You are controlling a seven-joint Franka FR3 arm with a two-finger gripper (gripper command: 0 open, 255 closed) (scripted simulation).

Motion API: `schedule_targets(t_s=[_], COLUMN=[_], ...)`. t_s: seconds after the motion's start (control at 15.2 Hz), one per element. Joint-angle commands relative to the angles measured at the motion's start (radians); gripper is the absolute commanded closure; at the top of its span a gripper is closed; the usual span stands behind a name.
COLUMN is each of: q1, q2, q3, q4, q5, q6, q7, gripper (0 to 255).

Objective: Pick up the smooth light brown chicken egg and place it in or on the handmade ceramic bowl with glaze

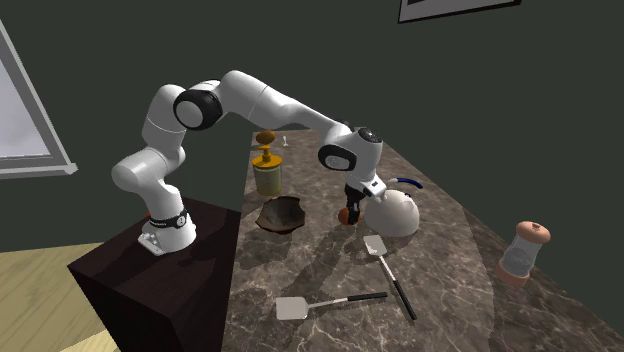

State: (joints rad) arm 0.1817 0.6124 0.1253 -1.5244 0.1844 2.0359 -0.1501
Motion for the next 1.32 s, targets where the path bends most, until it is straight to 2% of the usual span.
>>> schedule_targets(t_s=[0.0,0.13,1.25], q1=[0.0,0.0,-0.004], q2=[0.0,0.0,-0.085], q3=[0.0,0.0,0.002], q4=[0.0,-0.001,0.097], q5=[0.0,0.0,-0.004], q6=[0.0,0.001,-0.179], q7=[0.0,0.0,0.035], gripper=[255,255,255])
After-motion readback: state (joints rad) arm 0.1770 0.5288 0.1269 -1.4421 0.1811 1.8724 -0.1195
